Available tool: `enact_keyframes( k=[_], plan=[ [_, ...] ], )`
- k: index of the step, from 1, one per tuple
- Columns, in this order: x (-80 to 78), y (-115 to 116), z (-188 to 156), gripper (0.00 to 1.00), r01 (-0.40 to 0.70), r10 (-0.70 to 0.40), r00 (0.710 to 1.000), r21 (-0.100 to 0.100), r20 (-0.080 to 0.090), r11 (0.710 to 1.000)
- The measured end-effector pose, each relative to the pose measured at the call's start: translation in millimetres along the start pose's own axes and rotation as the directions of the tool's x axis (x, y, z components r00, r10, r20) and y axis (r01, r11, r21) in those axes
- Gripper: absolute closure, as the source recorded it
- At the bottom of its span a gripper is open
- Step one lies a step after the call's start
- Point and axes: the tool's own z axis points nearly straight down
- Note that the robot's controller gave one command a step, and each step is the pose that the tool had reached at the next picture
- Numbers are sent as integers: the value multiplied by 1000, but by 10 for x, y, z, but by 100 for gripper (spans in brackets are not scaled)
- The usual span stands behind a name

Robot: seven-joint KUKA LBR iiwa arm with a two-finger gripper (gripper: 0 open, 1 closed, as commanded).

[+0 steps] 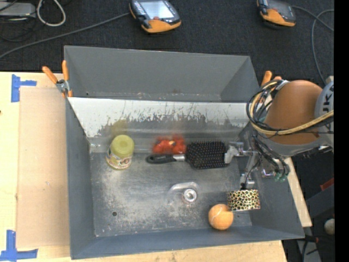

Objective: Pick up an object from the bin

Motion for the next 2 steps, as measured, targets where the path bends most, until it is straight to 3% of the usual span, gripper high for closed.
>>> enact_keyframes(
  k=[1, 2],
  plan=[
    [330, -15, 412, 0, -43, 43, 999, -2, 1, 999],
    [432, -166, 577, 0, 33, -33, 999, 1, 0, 999]
  ],
)
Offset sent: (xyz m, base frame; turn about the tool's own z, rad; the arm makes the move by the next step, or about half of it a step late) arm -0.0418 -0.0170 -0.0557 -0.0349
